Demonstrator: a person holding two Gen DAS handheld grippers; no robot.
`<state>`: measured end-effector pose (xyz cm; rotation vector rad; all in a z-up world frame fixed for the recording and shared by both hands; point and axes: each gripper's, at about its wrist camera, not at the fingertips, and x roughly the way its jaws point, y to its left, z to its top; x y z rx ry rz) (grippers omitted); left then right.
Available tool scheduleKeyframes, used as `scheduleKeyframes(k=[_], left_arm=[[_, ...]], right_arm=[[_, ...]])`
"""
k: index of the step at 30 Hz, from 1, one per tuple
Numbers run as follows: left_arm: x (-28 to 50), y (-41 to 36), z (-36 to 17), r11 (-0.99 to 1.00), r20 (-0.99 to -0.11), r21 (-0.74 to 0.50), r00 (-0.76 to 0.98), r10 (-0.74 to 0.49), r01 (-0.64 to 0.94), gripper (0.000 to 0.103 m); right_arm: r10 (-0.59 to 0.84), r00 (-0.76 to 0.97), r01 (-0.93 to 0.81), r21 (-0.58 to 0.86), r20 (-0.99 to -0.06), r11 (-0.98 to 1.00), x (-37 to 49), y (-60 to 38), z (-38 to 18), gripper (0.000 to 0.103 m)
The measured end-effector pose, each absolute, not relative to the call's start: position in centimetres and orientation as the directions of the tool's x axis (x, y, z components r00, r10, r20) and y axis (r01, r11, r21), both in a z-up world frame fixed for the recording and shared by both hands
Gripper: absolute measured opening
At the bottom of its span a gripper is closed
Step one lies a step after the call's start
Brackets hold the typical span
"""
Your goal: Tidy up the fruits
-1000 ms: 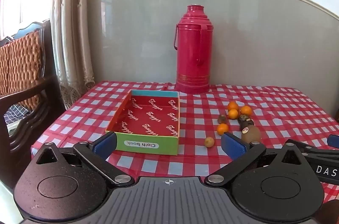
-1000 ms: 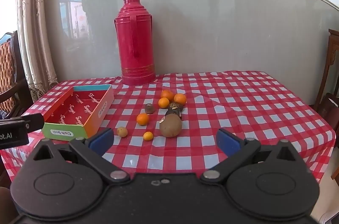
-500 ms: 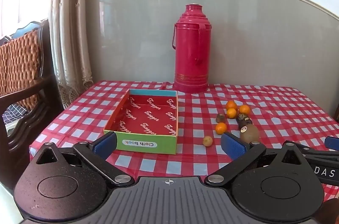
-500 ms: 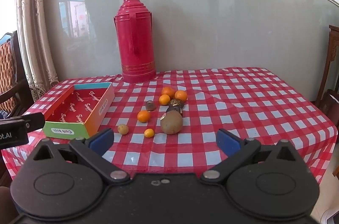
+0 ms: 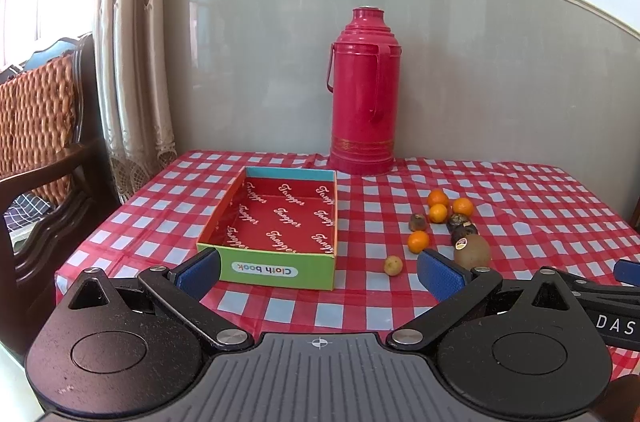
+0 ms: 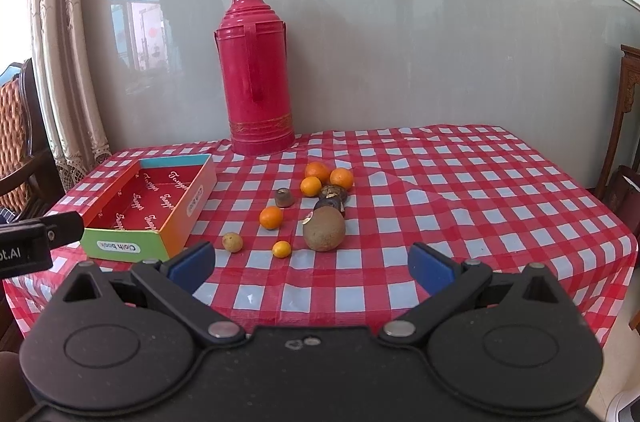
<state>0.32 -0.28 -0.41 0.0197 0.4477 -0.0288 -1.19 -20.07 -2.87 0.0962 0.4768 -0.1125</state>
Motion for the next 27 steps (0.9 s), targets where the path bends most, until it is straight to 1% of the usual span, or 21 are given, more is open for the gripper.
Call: scheduleKeyframes(k=[14,27], left_arm=[[0.4,-0.3,-0.6,0.999,-0.436,0.009,0.9,-0.027,0.035,0.103],[1.7,-1.3,-1.6,0.997,-0.447,0.044,0.894,-0.035,0.061,0.103]], right_arm=[[-0.085,0.882,0.132,0.07,-0.463,0.989,-1.1,-20.0,-3.0,0.097],[-0.107,0.883,0.165,0.087,-0.458,0.982,-0.7,-20.9,-3.7,0.097]])
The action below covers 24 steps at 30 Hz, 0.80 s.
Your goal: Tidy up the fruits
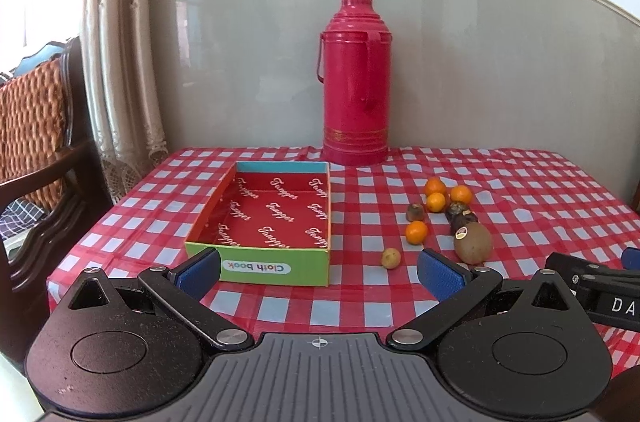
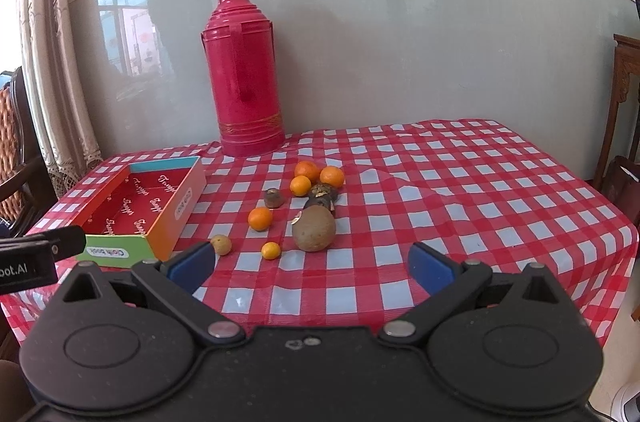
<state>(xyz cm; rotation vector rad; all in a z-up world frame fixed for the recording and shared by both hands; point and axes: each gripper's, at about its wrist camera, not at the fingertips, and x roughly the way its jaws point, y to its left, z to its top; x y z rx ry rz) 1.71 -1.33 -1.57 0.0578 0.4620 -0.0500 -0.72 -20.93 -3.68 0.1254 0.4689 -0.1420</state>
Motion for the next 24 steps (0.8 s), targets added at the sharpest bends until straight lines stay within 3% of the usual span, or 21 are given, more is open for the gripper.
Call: scheduleKeyframes(k=[24], left_arm=[[5.5,-4.4,-2.9,0.987,-0.456,0.084,0.886,-0.085,0.138,0.103]], right_arm=[[-0.143,0.861,0.232,0.127,-0.489,0.964,2.3,-24.5,-6.1,0.098]])
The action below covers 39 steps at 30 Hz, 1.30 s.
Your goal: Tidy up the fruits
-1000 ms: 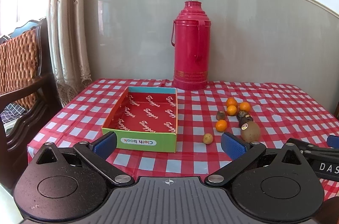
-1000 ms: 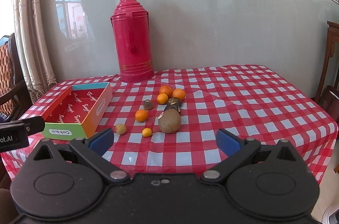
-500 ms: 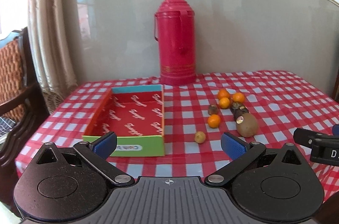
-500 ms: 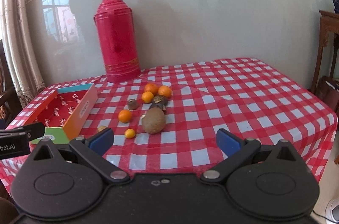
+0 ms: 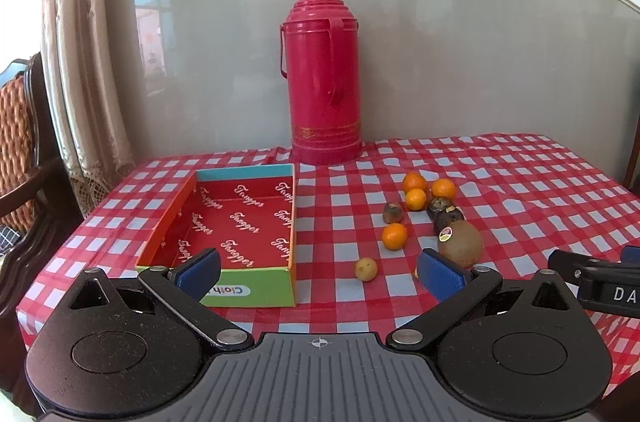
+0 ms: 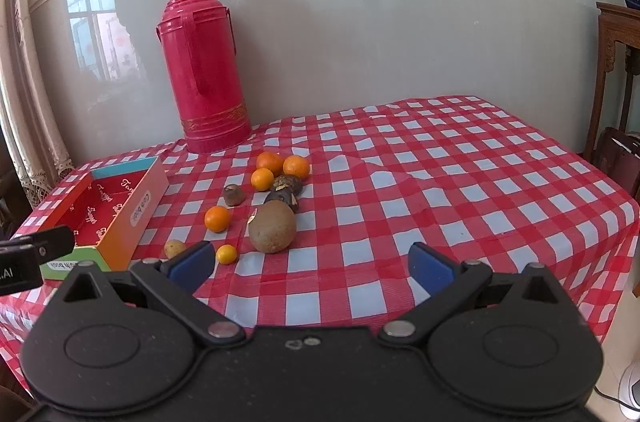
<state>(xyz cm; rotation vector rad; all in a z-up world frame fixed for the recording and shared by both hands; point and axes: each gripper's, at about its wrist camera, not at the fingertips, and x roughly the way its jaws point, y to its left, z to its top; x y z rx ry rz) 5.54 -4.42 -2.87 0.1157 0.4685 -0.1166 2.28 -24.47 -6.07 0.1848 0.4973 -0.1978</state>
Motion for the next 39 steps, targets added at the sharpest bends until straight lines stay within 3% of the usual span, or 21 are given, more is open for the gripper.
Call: scheduleKeyframes(k=[13,25,27,30,35,37,39], left_arm=[[7.5,-6.7,-4.3,0.949,-0.396,0.235,0.912,-0.106,0.213,0.103],[13.0,-10.7,-8.6,0.89,-0.493,0.311,0.857,-0.149,0.334,0.102],[14.1,-11.3,-9.4,0.878,-0.527,0.308,0.834,-0.162,0.366,0.076],[15.9,-11.4,-10.6,0.879,-0.575,0.275,0.8,-0.174,0.389,0.069],[17.5,-11.6,-12.1,0.885,-0.593,0.268,0.789,-0.16,0.381,0.069],[18.1,-11.6,-12.6,0.885,-0.604,0.257,0.78,-0.167,0.388,0.06],[18.7,-11.5,-12.9,0.885,-0.627,0.217,0.754,-0.197,0.412,0.041]], right_arm=[[-0.153,0.86,0.258,0.154,-0.487,0.954,3.5,-26.0,-7.3,0.098],[-0.194,0.864,0.318,0.205,-0.465,0.926,5.2,-29.0,-9.6,0.098],[-0.201,0.863,0.325,0.205,-0.464,0.923,5.6,-29.4,-9.9,0.098],[-0.204,0.863,0.332,0.213,-0.462,0.919,6.0,-29.7,-10.3,0.098],[-0.189,0.865,0.325,0.231,-0.465,0.917,6.4,-29.8,-11.1,0.098],[-0.182,0.863,0.32,0.232,-0.471,0.918,6.6,-29.8,-11.3,0.098],[-0.178,0.863,0.319,0.237,-0.473,0.918,6.7,-29.8,-11.5,0.098]])
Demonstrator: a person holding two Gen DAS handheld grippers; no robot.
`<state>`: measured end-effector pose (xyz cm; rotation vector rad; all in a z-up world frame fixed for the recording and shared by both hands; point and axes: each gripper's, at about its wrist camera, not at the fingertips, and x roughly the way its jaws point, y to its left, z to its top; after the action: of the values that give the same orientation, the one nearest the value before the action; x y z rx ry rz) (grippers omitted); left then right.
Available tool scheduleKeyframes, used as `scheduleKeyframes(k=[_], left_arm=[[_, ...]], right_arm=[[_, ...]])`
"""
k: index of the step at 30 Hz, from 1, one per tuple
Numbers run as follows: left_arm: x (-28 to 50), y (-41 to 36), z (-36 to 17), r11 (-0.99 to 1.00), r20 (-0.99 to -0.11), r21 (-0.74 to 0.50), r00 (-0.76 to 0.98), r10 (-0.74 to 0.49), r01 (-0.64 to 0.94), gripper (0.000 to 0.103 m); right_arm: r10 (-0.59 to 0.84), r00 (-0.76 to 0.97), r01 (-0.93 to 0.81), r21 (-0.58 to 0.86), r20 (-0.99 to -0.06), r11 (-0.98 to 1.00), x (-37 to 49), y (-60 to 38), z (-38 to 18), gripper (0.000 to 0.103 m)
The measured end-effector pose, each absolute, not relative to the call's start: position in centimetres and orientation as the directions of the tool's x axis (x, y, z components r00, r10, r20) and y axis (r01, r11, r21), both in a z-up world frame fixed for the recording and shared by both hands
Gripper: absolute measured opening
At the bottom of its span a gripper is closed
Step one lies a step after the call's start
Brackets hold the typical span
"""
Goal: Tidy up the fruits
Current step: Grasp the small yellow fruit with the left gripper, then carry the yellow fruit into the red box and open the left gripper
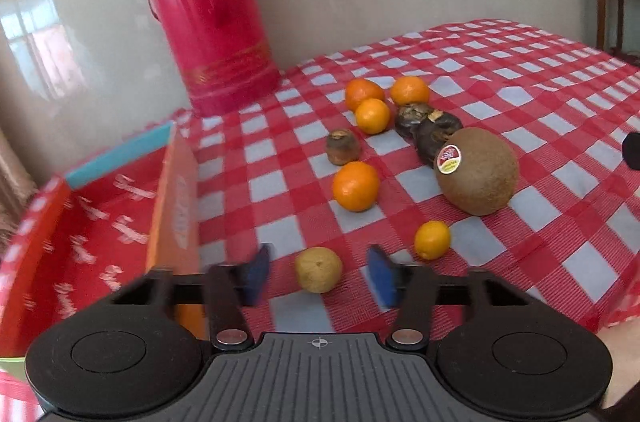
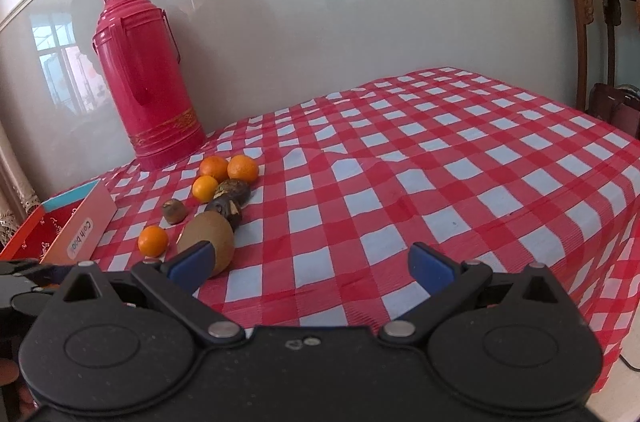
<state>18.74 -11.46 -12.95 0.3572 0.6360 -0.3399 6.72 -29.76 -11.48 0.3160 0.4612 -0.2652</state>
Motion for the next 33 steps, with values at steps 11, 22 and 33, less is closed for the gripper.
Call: scheduleKeyframes(k=[11,22,33], left_arm=[[18.7,-9.8,-13.1,0.916,-0.598,0.104,0.76,-0.253,0.387,0.026],[19.3,-1.7,-8.0,0.991,-0.457,0.068,0.887,-0.069,0.112,0.026],[22.3,5.8,-10.7,0.993,-0.56,0.003,0.822,0.099,-0.117,0.026]], right_arm=[[-0.146,0.867,0.294,0.253,-0.477,0.922,7.4,-29.1,-12.0,0.098],[-0.078,0.873,0.211,0.228,-0.482,0.95,8.6,-26.3,-12.2,0.098],[0.01,0.87,0.096,0.19,-0.493,0.977,10.3,-22.1,-12.3,0.098]])
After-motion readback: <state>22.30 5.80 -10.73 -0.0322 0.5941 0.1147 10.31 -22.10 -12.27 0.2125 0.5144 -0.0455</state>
